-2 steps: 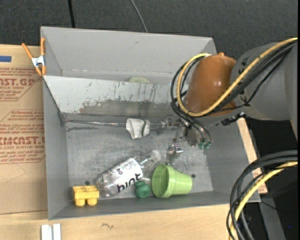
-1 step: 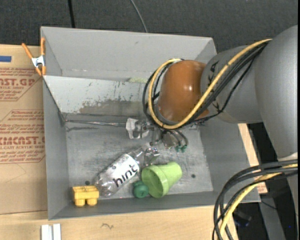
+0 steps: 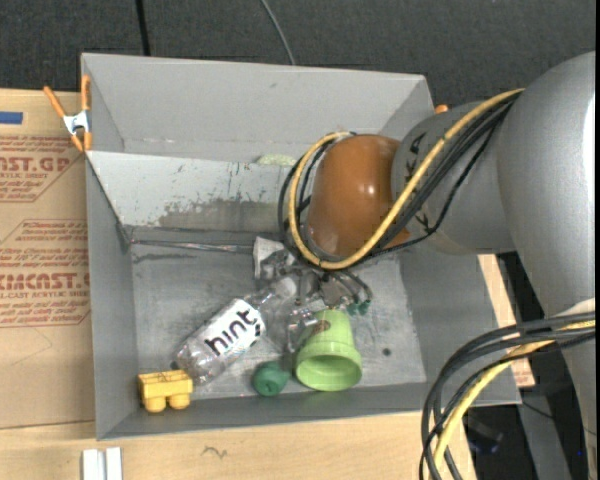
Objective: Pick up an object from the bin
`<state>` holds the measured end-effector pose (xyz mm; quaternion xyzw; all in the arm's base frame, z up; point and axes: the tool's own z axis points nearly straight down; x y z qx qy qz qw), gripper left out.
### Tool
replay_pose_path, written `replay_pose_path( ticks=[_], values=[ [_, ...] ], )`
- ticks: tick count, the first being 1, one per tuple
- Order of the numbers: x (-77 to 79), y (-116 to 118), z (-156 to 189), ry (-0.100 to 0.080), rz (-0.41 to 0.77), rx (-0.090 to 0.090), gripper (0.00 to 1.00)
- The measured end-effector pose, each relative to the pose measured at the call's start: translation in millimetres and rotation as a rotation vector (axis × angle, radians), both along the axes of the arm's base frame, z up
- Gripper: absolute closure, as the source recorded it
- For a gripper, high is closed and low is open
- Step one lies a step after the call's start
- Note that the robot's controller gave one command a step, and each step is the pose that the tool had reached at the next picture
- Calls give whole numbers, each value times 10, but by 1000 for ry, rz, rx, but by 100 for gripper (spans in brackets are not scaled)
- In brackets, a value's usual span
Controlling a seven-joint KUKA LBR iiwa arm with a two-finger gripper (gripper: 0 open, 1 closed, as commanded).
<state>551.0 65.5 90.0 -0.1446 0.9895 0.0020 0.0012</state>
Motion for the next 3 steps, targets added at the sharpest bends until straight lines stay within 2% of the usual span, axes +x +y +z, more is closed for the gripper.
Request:
replay_pose_path(
  ticks=[1, 2, 3],
  values=[
    [-207, -344, -142, 0, -88, -2, 0],
    [23, -410, -171, 3, 16, -4, 100],
    [23, -410, -172, 3, 16, -4, 100]
  ],
)
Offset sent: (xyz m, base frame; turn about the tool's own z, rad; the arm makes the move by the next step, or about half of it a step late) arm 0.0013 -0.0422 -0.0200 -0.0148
